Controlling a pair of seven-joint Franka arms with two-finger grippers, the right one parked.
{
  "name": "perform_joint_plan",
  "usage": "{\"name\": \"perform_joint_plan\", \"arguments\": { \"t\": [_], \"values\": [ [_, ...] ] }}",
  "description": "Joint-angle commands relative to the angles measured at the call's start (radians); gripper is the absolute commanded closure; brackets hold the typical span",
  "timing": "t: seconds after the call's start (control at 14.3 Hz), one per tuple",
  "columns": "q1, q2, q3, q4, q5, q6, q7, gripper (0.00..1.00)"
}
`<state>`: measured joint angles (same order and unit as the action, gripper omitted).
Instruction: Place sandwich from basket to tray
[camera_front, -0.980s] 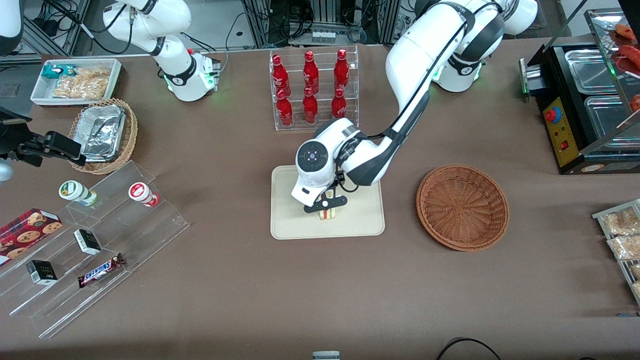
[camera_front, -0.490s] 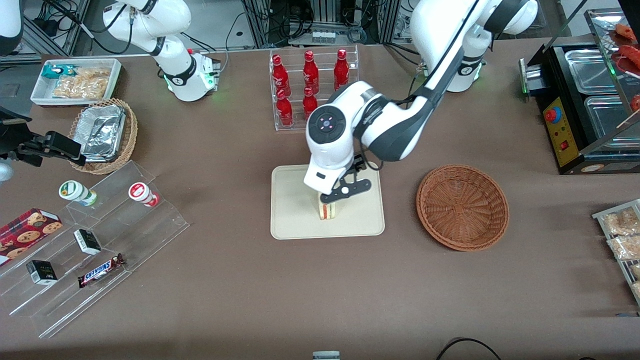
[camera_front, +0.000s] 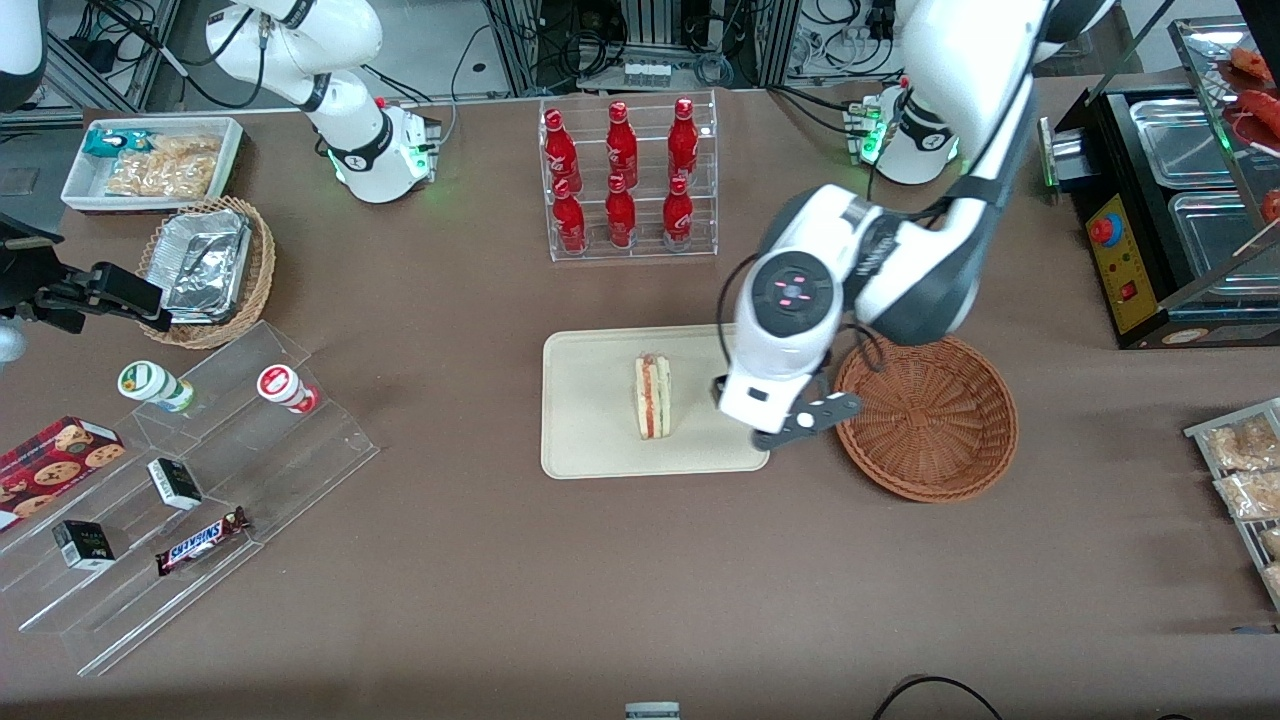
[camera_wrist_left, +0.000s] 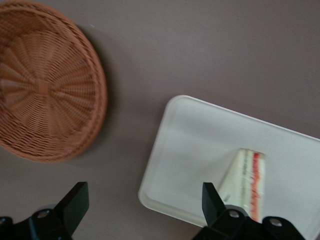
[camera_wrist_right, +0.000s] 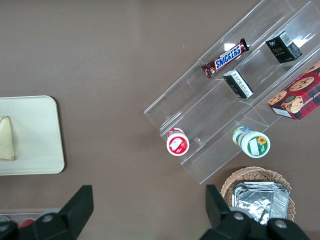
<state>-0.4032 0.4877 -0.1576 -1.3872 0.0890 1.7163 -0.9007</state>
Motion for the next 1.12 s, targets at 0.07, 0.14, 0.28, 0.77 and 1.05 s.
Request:
{"name": "perform_joint_plan", "arguments": {
  "t": [0.07,0.14,0.28,0.77,1.05],
  "values": [
    [0.108,-0.205,-0.010,-0.235,0.001,0.005,0.159,0.00],
    [0.144,-0.257,-0.013,-0.280,-0.003,0.005,0.211,0.00],
    [0.252,-0.325,-0.069,-0.343,-0.009,0.005,0.329,0.00],
    [0.544,-0.510,-0.143,-0.372,-0.068,-0.182,0.862,0.00],
    [0.543,-0.555,-0.100,-0.314,-0.054,-0.204,0.887,0.00]
  ]
}}
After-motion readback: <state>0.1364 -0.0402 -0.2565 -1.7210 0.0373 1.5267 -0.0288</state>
